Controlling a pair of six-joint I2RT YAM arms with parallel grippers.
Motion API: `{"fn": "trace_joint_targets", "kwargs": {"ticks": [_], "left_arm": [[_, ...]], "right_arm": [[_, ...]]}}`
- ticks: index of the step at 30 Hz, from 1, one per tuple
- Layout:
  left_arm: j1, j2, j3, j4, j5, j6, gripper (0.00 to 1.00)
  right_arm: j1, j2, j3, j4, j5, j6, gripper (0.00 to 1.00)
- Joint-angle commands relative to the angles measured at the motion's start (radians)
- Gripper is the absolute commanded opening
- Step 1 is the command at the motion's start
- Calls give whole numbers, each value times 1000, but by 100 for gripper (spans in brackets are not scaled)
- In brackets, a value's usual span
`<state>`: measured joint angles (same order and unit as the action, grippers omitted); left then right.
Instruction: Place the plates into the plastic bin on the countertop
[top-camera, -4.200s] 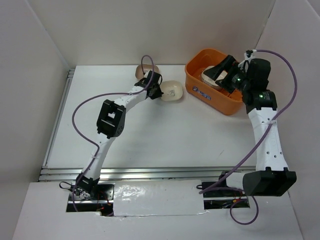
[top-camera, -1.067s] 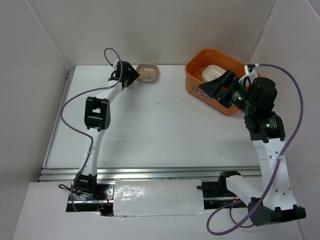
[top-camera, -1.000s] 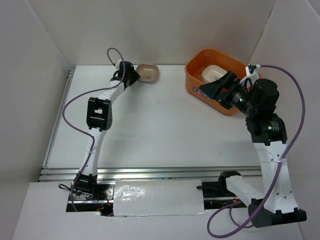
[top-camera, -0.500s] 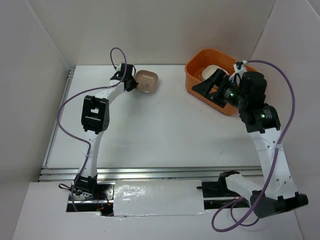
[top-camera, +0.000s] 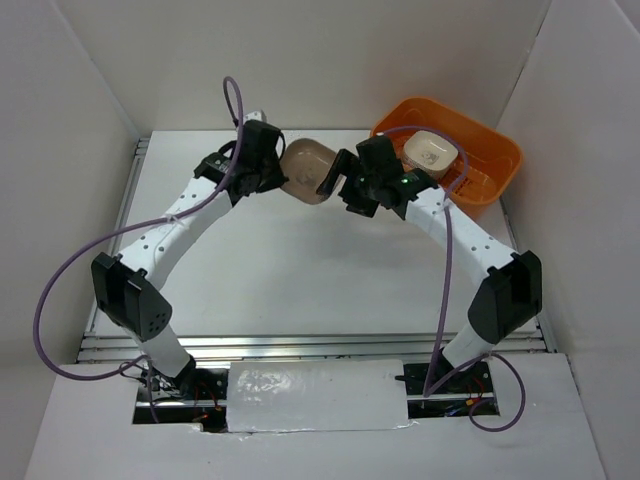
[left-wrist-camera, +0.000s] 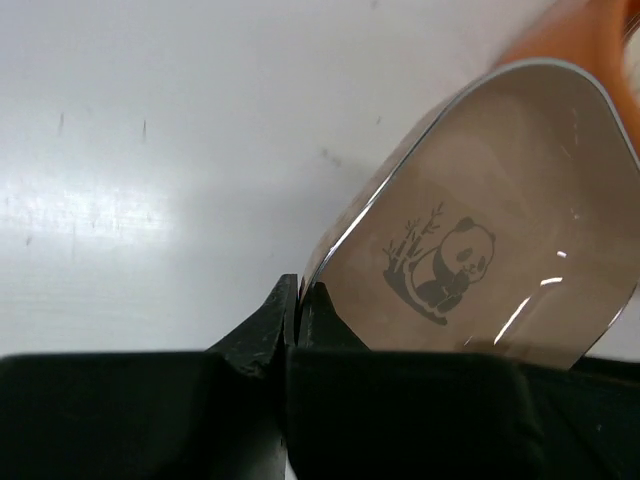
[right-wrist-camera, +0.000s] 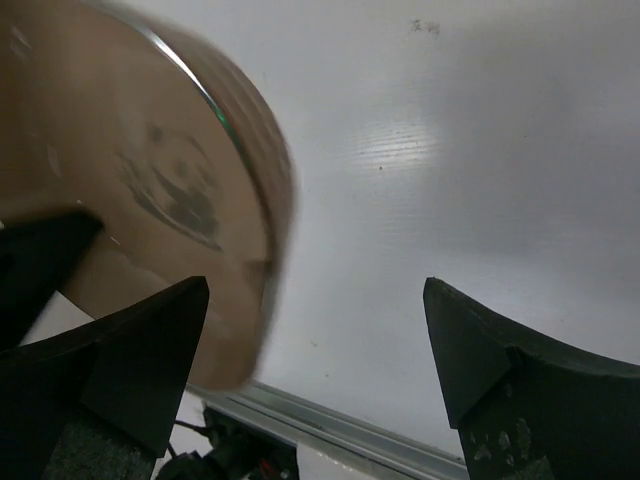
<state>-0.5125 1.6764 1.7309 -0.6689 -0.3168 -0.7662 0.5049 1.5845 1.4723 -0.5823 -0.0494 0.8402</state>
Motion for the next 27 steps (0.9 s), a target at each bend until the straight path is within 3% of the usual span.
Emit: {"fn": "trace_joint_targets", "kwargs": {"ticks": [1, 6, 7, 8, 9, 10, 14, 15, 17, 21, 27], "left_arm": [[-56, -43, -59, -84, 5, -27, 0], [-80, -122, -76, -104, -18, -35, 0], [-81, -129, -77, -109, -10, -28, 0], [-84, -144, -76, -113, -13, -30, 0], [-93, -150, -68, -123, -22, -36, 0], [-96, -156, -62, -133, -31, -38, 0], [-109, -181, -39, -141, -70, -35, 0], [-106, -181, -28, -144, -68, -35, 24], [-110, -181, 25, -178, -91, -33, 99], [-90, -221, 134, -256, -180, -25, 99], [52, -400, 148, -244, -188, 57, 99]], "right_arm": [[32, 17, -3, 85, 123, 66, 95], [70, 6, -52, 131, 151, 86, 88], [76, 5, -58, 134, 154, 89, 68], [80, 2, -70, 133, 173, 92, 56], [89, -4, -70, 125, 189, 103, 15], [93, -7, -73, 116, 209, 109, 3], [101, -21, -72, 58, 249, 115, 0], [101, -33, -73, 52, 250, 109, 0], [98, -50, -73, 35, 266, 102, 0], [3, -83, -53, 13, 246, 25, 0], [-342, -75, 6, 130, 11, -203, 0]]}}
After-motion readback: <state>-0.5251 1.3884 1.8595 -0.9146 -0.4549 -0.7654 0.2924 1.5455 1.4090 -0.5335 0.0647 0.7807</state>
